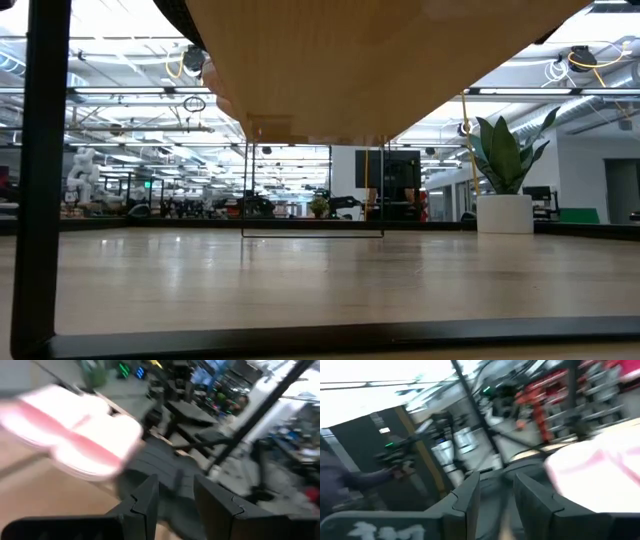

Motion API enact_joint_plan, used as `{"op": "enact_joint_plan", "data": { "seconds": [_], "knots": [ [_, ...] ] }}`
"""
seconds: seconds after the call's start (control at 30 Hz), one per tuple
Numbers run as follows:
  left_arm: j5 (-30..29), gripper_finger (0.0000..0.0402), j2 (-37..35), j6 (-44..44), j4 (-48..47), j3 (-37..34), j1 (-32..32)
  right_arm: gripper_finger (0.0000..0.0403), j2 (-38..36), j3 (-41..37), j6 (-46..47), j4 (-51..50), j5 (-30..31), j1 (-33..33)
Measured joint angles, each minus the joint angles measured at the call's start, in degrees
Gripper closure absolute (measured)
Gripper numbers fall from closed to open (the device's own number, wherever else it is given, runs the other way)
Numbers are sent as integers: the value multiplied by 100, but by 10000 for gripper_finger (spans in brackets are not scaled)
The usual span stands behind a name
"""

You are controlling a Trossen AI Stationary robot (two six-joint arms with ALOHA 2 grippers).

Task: Pick and place slides into the shelf
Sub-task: Return to Home Position

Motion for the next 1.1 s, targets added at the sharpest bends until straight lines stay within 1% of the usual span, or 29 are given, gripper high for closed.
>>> {"op": "enact_joint_plan", "data": {
  "seconds": [0.07,0.1,0.17,0.2,0.27,0.33,0.53,0.63,0.7,0.77,0.87,0.97,1.03,1.1],
  "knots": [
    [-374,282,-110,-183,-376,-193,-2,294,43,0,-117,-51,343,-166],
    [-463,282,-204,-374,-626,-309,38,294,79,0,-127,-99,502,-295],
    [-397,282,-440,-923,-1080,-570,160,294,170,0,-131,-292,638,-635],
    [-236,282,-577,-1180,-1234,-728,236,294,216,0,-112,-380,601,-847],
    [99,282,-899,-1366,-1369,-1038,372,294,310,-1,-115,-415,244,-1305],
    [153,282,-1305,-1275,-1373,-1348,485,294,365,-4,-134,-358,-318,-1789],
    [151,282,-2817,-308,-1345,-2123,810,294,453,-4,-257,-313,-1756,-3264],
    [156,282,-3503,237,-1212,-2467,1010,294,450,-4,-277,-287,-2449,-3884],
    [253,282,-3843,719,-847,-2716,1187,294,454,-16,-304,-161,-2927,-4164],
    [495,282,-4088,1324,-169,-2992,1387,294,442,-49,-357,71,-3239,-4329],
    [996,282,-4202,2355,1164,-3463,1786,294,439,-183,-267,388,-3289,-4439],
    [1685,282,-4189,3041,2351,-3888,2291,294,423,-454,-65,787,-3357,-4445],
    [2214,282,-4123,3248,2898,-4094,2675,294,417,-677,165,1220,-3492,-4438],
    [2666,282,-4031,3284,3024,-4183,3062,294,410,-938,358,1736,-3572,-4438]
  ]
}}
